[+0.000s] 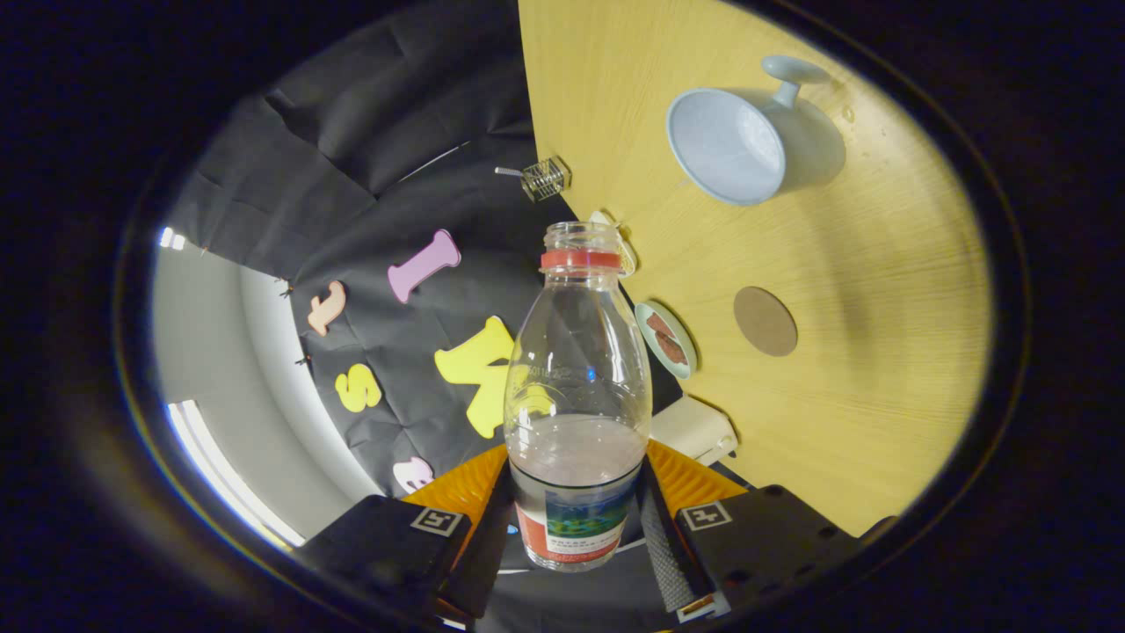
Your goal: Take the bottle from table, then pour the juice into the cup, finally place the bottle on the coaster
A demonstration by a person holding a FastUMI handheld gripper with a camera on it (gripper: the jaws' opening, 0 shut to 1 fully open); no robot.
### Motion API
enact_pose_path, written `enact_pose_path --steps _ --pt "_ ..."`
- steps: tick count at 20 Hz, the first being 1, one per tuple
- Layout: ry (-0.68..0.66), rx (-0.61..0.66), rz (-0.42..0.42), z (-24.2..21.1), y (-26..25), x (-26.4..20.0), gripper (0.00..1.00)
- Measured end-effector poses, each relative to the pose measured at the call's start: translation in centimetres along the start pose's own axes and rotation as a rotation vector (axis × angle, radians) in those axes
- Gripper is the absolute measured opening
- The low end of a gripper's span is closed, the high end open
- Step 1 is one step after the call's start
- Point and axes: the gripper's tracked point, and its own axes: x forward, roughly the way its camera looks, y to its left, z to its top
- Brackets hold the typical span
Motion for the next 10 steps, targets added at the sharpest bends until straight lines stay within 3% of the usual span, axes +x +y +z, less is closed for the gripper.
enact_pose_path --steps 10 --pt "0.008 -0.016 0.011 0.05 0.93 -0.02 0.75"
